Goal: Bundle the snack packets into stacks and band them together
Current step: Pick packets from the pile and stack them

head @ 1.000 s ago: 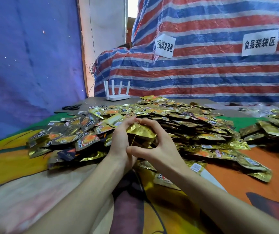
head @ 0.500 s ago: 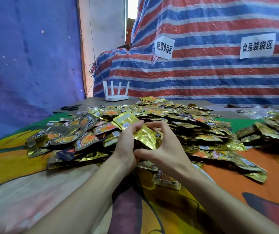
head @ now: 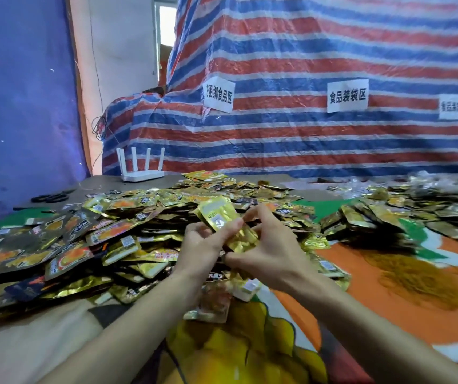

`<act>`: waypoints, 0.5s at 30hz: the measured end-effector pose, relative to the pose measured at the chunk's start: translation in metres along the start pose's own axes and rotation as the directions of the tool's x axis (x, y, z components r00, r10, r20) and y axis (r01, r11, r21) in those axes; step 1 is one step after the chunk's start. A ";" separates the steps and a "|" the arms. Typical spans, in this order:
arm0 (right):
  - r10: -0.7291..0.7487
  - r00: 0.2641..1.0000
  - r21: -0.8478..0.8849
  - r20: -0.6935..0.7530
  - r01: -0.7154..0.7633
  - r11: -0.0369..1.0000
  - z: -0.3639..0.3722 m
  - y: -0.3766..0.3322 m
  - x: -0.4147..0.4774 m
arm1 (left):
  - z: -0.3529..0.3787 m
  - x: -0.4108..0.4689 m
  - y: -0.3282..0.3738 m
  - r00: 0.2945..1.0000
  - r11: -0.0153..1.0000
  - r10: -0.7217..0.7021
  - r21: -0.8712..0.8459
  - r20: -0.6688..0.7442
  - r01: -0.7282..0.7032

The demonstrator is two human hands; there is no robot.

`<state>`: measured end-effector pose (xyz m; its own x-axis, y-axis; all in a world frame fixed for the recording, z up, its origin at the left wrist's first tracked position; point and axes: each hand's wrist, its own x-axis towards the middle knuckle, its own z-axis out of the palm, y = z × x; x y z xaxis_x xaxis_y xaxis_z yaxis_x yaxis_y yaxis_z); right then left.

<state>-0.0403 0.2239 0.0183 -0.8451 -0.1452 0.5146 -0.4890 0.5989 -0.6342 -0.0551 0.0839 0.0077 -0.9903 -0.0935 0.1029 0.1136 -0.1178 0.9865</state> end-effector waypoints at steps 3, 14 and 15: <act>0.046 0.986 -0.119 -0.161 -0.066 0.991 -0.031 0.016 0.005 | 0.033 0.000 0.009 0.991 0.968 0.105 0.235 -0.078 -0.085; 0.203 0.899 -0.533 -0.389 -0.399 0.746 -0.142 0.123 0.071 | 0.083 -0.003 -0.005 0.912 0.808 0.246 0.449 0.329 -0.380; 0.204 0.891 -0.533 -0.405 -0.412 0.739 -0.143 0.132 0.076 | 0.081 -0.001 -0.008 0.909 0.797 0.255 0.461 0.330 -0.391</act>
<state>-0.1378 0.4045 0.0562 -0.7652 0.3124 0.5629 0.1023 0.9223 -0.3728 -0.0613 0.1646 0.0104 -0.8975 0.2117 0.3869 0.4407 0.3985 0.8044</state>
